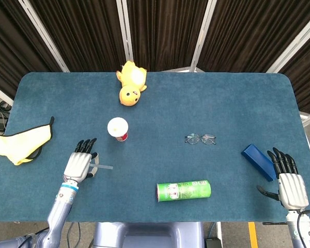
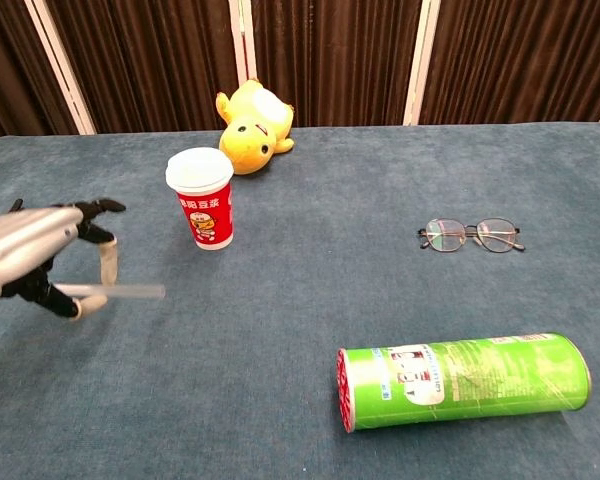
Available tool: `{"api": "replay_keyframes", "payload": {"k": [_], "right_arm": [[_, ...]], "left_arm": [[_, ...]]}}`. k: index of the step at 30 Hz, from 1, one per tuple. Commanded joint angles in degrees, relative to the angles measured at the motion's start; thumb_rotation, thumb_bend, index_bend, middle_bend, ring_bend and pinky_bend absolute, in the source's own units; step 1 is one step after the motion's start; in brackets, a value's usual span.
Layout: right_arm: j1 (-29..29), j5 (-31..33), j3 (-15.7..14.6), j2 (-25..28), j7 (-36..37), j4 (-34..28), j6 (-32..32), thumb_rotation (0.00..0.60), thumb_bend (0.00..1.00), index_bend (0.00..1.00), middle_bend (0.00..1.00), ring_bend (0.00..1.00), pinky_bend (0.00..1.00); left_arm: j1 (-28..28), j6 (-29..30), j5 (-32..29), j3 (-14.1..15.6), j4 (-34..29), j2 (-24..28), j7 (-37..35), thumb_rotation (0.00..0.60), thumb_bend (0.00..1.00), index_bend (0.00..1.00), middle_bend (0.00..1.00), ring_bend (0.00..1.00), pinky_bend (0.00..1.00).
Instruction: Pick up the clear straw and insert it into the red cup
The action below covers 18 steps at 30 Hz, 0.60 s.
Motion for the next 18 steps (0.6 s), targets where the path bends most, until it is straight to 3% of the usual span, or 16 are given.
{"api": "replay_keyframes", "payload": {"k": [1, 9, 18], "right_arm": [[0.0, 0.0, 0.0, -0.1, 0.1, 0.1, -0.1, 0.6, 0.03, 0.0, 0.0, 0.0, 0.0], [0.2, 0.6, -0.2, -0.3, 0.5, 0.6, -1.3, 0.6, 0.03, 0.0, 0.0, 0.0, 0.0], [0.5, 1.3, -0.5, -0.6, 0.9, 0.9, -2.9, 0.6, 0.03, 0.0, 0.0, 0.0, 0.0]], "left_arm": [[-0.2, 1.2, 0.4, -2.1, -3.4, 2.0, -2.5, 0.6, 0.37, 0.56, 0.0, 0.0, 0.0], [-1.1, 2.2, 0.5, -8.4, -15.4, 6.5, -12.6, 0.6, 0.37, 0.56, 0.0, 0.0, 0.0], [-2.7, -3.7, -4.0, -14.0, -22.3, 7.9, -30.8, 0.6, 0.37, 0.56, 0.0, 0.0, 0.0]]}}
